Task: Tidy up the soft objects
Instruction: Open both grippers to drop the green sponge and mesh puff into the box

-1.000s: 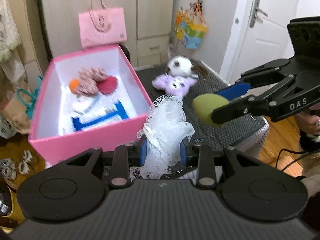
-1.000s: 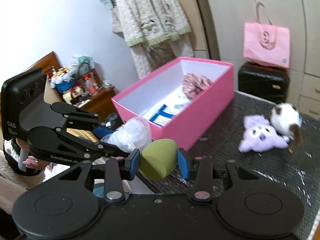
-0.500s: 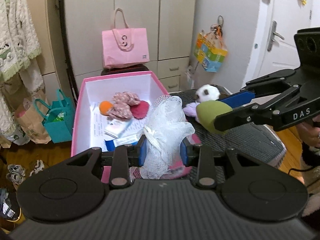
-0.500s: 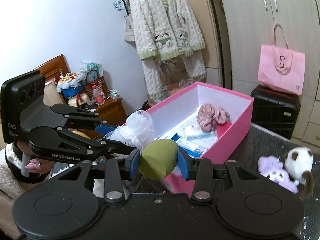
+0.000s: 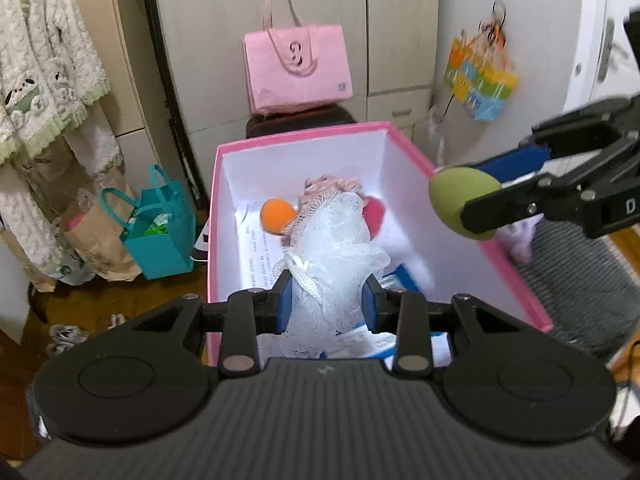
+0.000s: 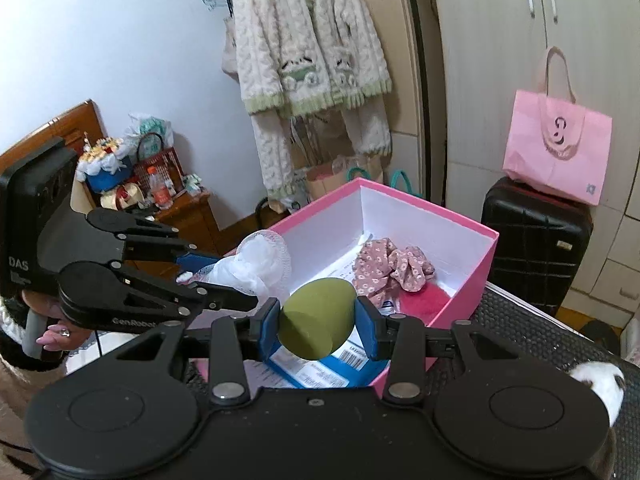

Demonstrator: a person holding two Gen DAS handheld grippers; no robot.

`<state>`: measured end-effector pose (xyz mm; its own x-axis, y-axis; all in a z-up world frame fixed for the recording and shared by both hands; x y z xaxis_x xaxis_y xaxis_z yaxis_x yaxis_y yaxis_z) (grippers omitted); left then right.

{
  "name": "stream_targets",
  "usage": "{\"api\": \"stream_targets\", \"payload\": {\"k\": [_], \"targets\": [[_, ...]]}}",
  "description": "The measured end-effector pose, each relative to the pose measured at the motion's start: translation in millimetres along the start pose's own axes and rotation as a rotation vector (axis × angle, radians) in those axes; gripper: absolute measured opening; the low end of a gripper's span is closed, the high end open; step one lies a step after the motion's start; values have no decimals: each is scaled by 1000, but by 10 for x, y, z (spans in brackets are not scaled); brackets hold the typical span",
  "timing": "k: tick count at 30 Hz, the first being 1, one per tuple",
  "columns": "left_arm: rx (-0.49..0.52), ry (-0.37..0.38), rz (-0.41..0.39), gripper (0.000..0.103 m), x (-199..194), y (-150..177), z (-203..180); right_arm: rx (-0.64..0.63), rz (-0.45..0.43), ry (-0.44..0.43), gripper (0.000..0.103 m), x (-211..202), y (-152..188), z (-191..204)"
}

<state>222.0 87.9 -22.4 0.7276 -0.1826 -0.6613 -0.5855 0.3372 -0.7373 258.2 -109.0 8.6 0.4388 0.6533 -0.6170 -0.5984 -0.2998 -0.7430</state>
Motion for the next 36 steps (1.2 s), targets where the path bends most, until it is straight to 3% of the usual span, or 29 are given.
{"api": "stream_targets", "payload": {"k": [6,16,21,23,28,36], "targets": [[99,-70,59,34,319,31,-10,-7,81,24,47,397,-77,-61],[141,-84,88,36,438,32,-31,-28,177,104,49,876,-105,-168],[123,-89,89,47,424,44,-26,-20,182,126,50,964,-100,-229],[120,-99,80,53,393,41,-37,-17,172,130,52,954,-107,-248],[136,-137,35,54,176,14,-76,3,124,89,52,715,-98,-204],[71,-74,-31,62,-343,-39,-82,5,52,102,53,87,-36,-91]]}}
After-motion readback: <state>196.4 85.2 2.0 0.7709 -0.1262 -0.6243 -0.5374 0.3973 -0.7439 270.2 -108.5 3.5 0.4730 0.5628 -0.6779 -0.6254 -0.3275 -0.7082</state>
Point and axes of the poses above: each gripper's, at about its wrist camera, not at the fingertips, and x roughly the way its jaws point, z to its left, y to its underside, the point moved 3 cm from there along x, roughly the way its jaws point, and after that the axes turned 6 degrees about x, right-handed, at the moved point
